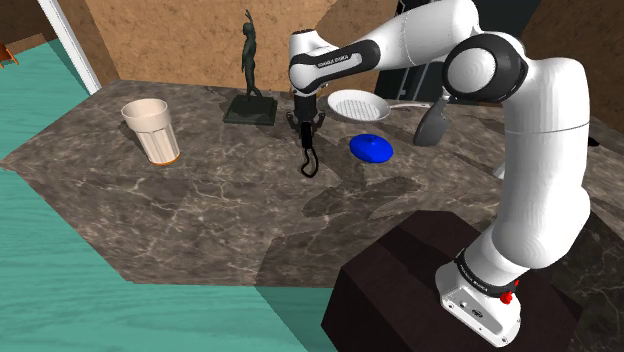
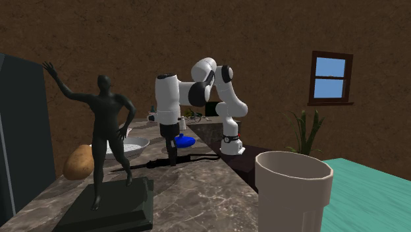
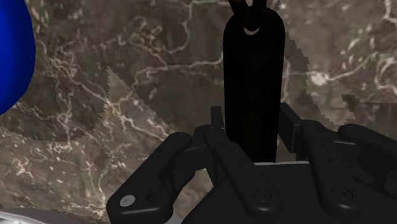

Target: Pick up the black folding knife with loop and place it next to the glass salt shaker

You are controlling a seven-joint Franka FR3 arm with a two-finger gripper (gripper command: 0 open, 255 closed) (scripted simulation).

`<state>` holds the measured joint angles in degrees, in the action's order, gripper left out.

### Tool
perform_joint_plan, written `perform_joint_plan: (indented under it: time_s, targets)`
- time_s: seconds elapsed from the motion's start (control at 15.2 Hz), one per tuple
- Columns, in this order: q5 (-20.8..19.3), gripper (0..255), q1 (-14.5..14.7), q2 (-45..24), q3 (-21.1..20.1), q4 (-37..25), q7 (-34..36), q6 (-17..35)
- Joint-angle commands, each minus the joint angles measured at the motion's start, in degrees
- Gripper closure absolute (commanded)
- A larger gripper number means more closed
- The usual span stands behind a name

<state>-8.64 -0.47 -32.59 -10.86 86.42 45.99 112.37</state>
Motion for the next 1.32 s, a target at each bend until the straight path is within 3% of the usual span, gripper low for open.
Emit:
perform_joint_plan:
  time_s: [0.0,1.25]
  targets:
    - [0.0,255,0.0,0.0,0.0,0.0,0.0,0.0]
    - [1.0,255,0.1,3.7,-0.5,-8.2,-1.0,-11.8]
